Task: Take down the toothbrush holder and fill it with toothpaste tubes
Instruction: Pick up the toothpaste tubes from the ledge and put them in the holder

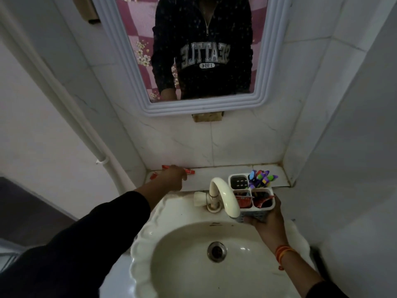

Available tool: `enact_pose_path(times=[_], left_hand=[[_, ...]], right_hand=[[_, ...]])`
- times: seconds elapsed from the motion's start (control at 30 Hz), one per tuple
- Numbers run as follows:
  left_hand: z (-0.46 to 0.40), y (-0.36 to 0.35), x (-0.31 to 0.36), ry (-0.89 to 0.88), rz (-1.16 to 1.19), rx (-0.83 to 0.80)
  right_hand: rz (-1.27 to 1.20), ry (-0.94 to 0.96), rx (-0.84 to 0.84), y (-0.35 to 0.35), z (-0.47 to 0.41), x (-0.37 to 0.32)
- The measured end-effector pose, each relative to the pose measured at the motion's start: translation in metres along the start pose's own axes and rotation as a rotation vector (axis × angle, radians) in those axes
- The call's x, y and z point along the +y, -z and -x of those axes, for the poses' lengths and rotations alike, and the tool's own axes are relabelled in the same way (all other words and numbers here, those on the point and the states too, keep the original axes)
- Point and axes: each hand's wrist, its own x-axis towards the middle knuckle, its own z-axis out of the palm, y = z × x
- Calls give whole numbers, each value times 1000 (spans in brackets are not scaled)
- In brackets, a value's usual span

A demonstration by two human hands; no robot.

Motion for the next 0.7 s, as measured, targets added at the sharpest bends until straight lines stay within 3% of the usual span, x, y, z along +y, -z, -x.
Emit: enact_pose_path(times=[0.17,0.33,0.47,0.6,0.7], left_hand=[[-16,-36,-29,54,-271,26],[-41,-57,-53,-55,-441,135],[-50,-60,-67,-161,-266,256],[-15,-6,-20,-296,48,182],[2,38,16,-362,32,91]], right_hand=[[-66,-50,-12,-1,-4,3],[-189,-131,-28,-5,-6,4],[-292,-192,-23,-5,-5,3],[-367,-231,-4,-7,-5,1],[-400,-220,38,-12,-1,-7]])
